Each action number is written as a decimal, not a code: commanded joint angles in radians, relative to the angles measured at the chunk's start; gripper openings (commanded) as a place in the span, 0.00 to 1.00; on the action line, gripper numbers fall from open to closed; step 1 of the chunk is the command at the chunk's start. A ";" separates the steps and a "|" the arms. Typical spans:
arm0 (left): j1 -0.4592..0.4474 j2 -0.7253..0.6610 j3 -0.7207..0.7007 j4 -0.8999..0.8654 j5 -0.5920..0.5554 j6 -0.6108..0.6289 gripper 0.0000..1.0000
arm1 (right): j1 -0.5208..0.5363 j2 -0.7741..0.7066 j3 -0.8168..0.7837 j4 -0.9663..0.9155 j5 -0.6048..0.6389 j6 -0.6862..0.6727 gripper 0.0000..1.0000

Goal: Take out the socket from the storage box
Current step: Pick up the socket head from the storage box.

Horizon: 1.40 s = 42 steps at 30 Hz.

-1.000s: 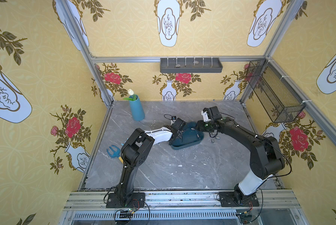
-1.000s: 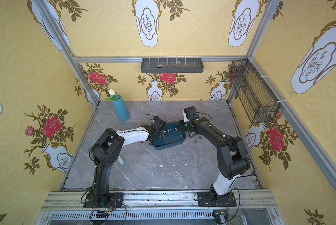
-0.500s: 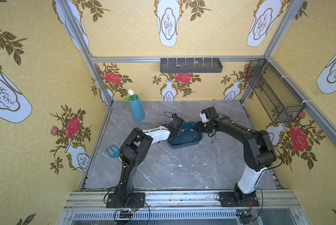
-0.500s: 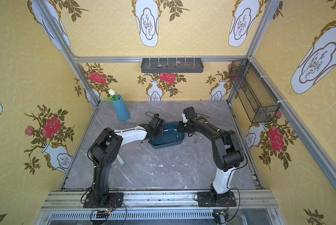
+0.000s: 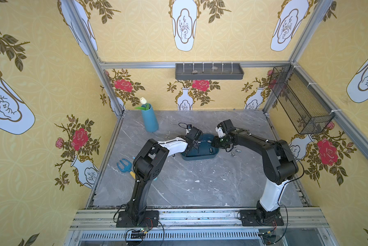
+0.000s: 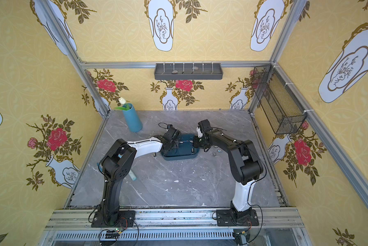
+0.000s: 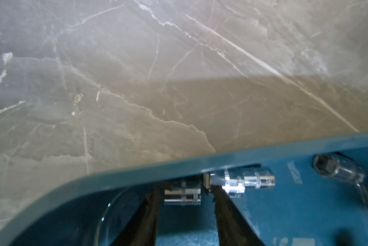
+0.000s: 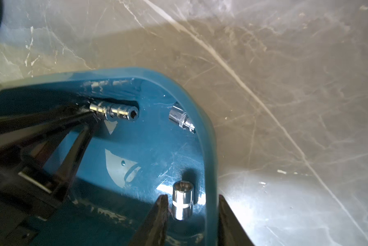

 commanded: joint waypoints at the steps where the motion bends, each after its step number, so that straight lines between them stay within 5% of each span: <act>1: 0.000 0.018 0.001 -0.015 -0.041 -0.017 0.47 | 0.004 -0.003 -0.010 0.033 -0.006 0.012 0.37; 23: 0.023 -0.058 -0.156 0.272 0.157 0.173 0.45 | 0.010 -0.015 -0.018 0.019 0.016 -0.011 0.33; 42: 0.065 -0.052 -0.137 0.195 0.072 0.126 0.47 | 0.010 -0.019 -0.025 0.018 0.022 -0.019 0.31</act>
